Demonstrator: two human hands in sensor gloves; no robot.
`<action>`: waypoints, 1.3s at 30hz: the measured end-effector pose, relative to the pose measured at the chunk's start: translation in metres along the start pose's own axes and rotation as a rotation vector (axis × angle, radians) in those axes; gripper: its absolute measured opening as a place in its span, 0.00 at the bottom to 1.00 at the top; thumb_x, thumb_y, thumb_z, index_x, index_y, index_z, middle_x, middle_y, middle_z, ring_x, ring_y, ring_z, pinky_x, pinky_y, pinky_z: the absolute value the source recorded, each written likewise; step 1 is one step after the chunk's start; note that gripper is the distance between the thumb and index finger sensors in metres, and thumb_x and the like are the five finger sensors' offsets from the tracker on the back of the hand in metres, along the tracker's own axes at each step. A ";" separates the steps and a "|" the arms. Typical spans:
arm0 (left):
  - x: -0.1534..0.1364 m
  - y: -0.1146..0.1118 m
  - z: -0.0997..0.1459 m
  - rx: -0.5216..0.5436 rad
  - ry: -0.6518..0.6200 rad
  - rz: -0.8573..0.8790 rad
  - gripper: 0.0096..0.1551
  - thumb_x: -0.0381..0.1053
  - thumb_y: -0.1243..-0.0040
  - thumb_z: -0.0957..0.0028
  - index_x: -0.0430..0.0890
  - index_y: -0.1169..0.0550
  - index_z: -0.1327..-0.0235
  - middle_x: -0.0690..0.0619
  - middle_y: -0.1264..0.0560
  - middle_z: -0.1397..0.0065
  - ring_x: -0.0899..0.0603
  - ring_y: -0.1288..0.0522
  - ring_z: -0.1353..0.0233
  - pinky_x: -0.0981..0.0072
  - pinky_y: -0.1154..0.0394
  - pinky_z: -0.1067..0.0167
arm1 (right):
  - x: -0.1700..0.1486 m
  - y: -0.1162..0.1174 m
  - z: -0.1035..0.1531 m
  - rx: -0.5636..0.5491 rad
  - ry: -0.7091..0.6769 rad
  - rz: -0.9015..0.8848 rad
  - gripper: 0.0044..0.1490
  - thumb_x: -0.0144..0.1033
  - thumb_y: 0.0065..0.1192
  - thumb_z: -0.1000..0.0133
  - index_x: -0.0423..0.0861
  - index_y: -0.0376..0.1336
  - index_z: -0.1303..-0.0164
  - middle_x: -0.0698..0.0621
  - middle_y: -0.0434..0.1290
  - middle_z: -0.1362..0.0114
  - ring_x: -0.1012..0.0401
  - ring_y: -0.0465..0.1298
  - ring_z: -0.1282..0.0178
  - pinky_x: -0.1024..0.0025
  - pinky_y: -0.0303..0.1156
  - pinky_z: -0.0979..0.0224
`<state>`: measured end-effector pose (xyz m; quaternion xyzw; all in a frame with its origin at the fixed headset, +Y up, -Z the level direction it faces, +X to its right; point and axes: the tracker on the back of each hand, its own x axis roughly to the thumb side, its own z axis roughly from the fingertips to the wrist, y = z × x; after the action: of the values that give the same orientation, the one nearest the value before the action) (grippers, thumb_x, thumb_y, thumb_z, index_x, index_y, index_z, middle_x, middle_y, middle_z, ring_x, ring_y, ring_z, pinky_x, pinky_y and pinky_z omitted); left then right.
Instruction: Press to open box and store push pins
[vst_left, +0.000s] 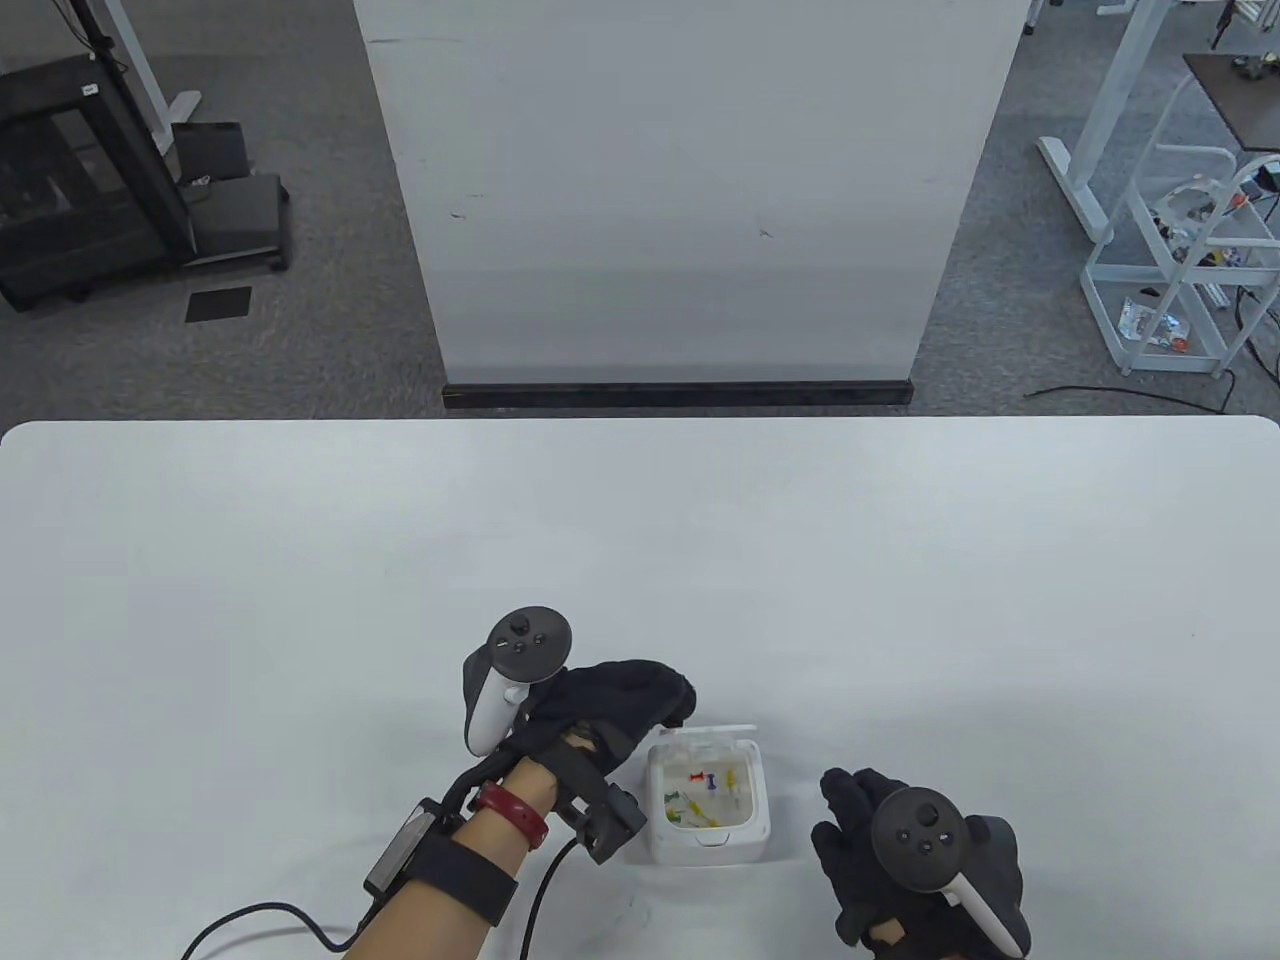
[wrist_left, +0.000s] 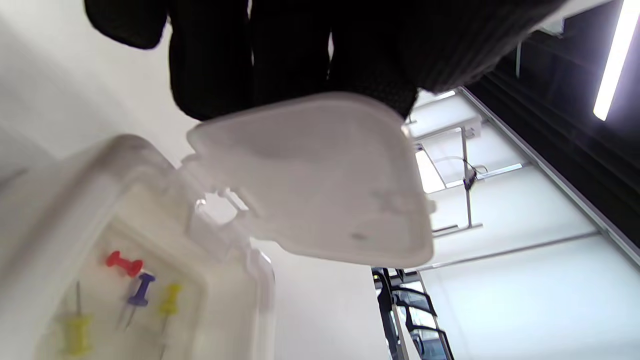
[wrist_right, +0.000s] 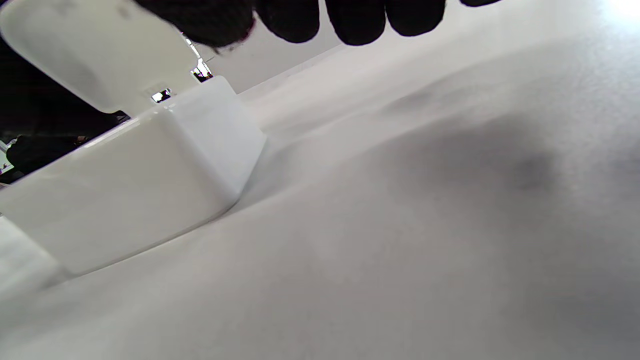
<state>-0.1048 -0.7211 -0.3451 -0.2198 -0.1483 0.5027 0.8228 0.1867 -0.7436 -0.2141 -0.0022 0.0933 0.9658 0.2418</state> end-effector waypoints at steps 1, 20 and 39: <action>0.003 -0.004 0.001 -0.019 -0.008 -0.040 0.22 0.61 0.40 0.50 0.50 0.13 0.54 0.49 0.19 0.37 0.33 0.28 0.30 0.34 0.41 0.28 | 0.000 0.000 0.000 0.001 0.000 0.000 0.38 0.53 0.56 0.43 0.54 0.51 0.23 0.49 0.54 0.18 0.43 0.54 0.18 0.39 0.52 0.19; 0.006 -0.085 0.016 -0.111 -0.189 -0.764 0.32 0.56 0.51 0.48 0.67 0.38 0.26 0.55 0.52 0.14 0.33 0.52 0.16 0.31 0.55 0.23 | 0.001 0.001 0.000 0.015 0.007 0.002 0.38 0.53 0.56 0.43 0.55 0.51 0.23 0.49 0.54 0.18 0.43 0.54 0.18 0.39 0.52 0.19; 0.002 -0.025 0.054 0.124 -0.092 -0.763 0.39 0.63 0.48 0.50 0.60 0.42 0.23 0.50 0.50 0.14 0.32 0.54 0.16 0.30 0.58 0.24 | 0.004 0.004 0.000 0.004 0.013 0.051 0.39 0.53 0.56 0.43 0.55 0.50 0.23 0.49 0.54 0.17 0.43 0.52 0.17 0.39 0.51 0.18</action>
<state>-0.1107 -0.7178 -0.2858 -0.0760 -0.2257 0.1780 0.9548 0.1809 -0.7454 -0.2139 -0.0056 0.0968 0.9715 0.2162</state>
